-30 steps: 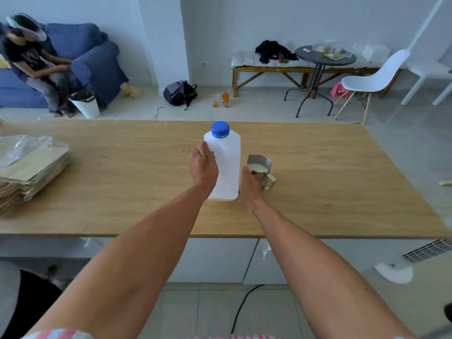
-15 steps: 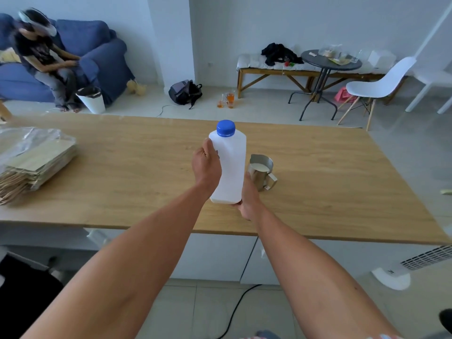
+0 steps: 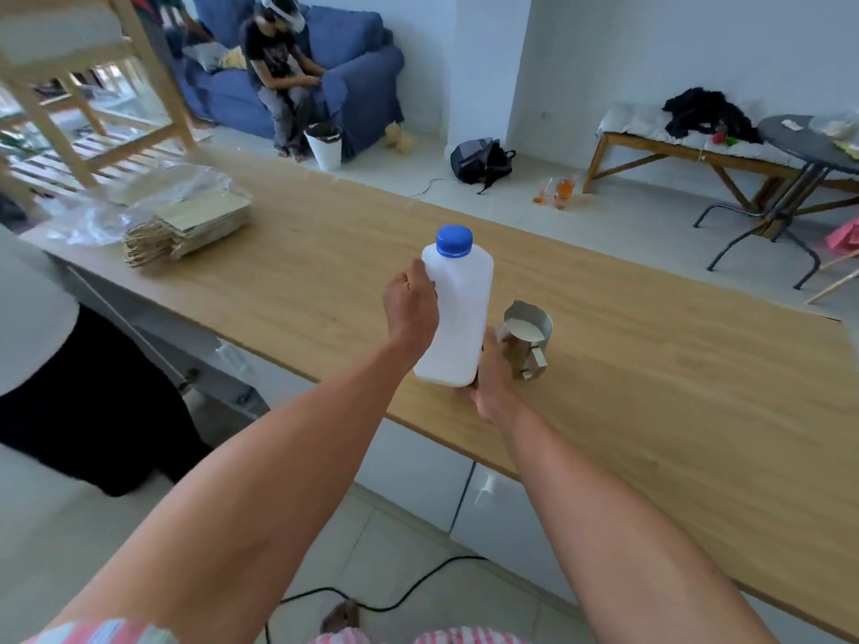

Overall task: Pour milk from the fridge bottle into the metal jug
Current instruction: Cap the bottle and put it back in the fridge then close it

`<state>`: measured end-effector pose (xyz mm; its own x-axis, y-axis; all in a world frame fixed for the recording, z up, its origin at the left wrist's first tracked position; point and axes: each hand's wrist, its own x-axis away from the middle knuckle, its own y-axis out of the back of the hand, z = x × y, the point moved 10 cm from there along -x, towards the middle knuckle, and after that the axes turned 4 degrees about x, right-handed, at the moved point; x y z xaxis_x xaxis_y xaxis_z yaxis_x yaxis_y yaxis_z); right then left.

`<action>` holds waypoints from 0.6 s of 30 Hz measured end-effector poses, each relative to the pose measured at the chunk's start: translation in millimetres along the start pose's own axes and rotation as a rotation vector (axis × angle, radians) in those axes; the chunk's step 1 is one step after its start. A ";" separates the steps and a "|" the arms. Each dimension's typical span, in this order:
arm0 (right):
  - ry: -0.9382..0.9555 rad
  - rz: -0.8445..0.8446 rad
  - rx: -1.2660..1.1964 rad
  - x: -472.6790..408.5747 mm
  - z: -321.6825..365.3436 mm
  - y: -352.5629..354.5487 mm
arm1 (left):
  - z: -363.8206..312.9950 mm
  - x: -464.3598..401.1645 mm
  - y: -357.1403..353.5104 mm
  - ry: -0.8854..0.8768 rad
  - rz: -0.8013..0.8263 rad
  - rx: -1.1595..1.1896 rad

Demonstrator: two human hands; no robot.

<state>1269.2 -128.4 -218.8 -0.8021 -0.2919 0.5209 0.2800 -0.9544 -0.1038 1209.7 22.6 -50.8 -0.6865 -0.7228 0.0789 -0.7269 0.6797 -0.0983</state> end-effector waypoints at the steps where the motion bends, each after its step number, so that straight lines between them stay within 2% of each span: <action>1: -0.010 0.011 0.009 -2.3 -0.2 -0.3 | -1.6 3.1 4.2 -0.001 -0.036 0.006; 9: -0.001 0.224 0.163 12.4 1.6 -56.7 | -12.4 20.1 68.1 -0.027 -0.302 0.013; 18: -0.009 0.489 0.270 76.8 -30.6 -186.7 | -35.8 56.3 217.6 -0.123 -0.612 -0.033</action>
<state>1139.3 25.4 -185.3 -0.5409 -0.6951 0.4736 0.7445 -0.6577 -0.1150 1012.3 134.3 -32.3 -0.1402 -0.9901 -0.0042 -0.9893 0.1403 -0.0403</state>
